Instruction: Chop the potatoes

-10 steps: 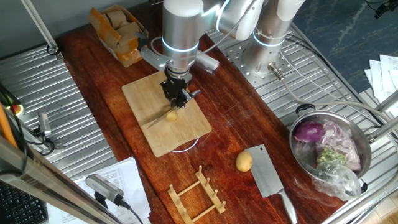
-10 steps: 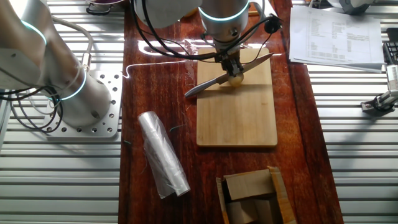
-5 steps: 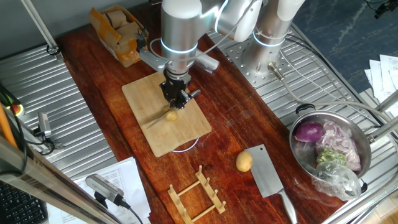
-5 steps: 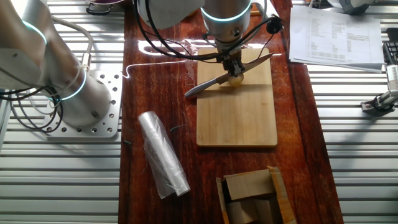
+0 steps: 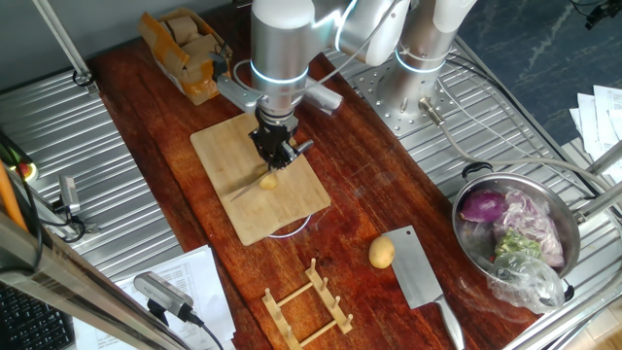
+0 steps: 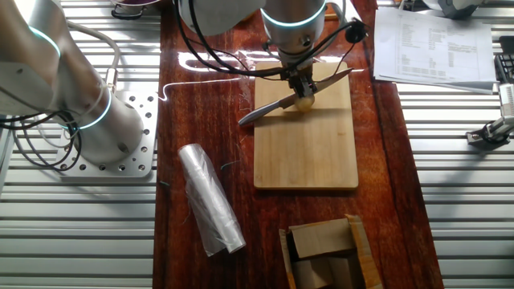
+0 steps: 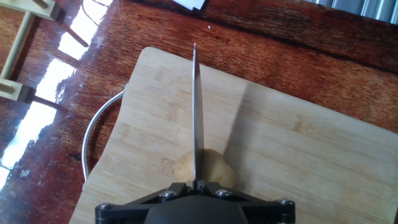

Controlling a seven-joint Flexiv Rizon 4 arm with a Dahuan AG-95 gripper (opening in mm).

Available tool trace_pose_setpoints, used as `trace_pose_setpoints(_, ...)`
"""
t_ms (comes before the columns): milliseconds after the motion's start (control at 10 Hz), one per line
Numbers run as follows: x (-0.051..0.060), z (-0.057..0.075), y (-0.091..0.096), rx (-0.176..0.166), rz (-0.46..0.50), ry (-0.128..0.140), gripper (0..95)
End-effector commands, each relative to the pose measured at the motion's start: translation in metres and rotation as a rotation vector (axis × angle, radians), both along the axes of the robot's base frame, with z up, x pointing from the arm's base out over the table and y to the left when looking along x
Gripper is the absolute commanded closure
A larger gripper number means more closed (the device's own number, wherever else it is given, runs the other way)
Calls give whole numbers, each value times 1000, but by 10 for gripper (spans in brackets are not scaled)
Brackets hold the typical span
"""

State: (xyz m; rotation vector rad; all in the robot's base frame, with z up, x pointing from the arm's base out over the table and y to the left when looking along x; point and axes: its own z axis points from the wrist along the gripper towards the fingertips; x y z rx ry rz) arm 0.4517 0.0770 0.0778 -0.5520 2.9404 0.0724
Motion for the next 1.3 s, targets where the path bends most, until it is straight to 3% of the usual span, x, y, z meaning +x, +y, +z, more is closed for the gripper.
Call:
trace_pose_setpoints(100, 0, 0, 0, -2, 8, -8, 950)
trace_pose_setpoints(300, 0, 0, 0, -5, 24, -10, 950)
trace_pose_setpoints(600, 5, 2, 2, -9, -18, 82, 950)
trace_pose_setpoints(800, 10, 4, 4, -37, -35, 143, 950)
trace_pose_setpoints(1300, 11, 4, 4, -63, -35, 191, 950)
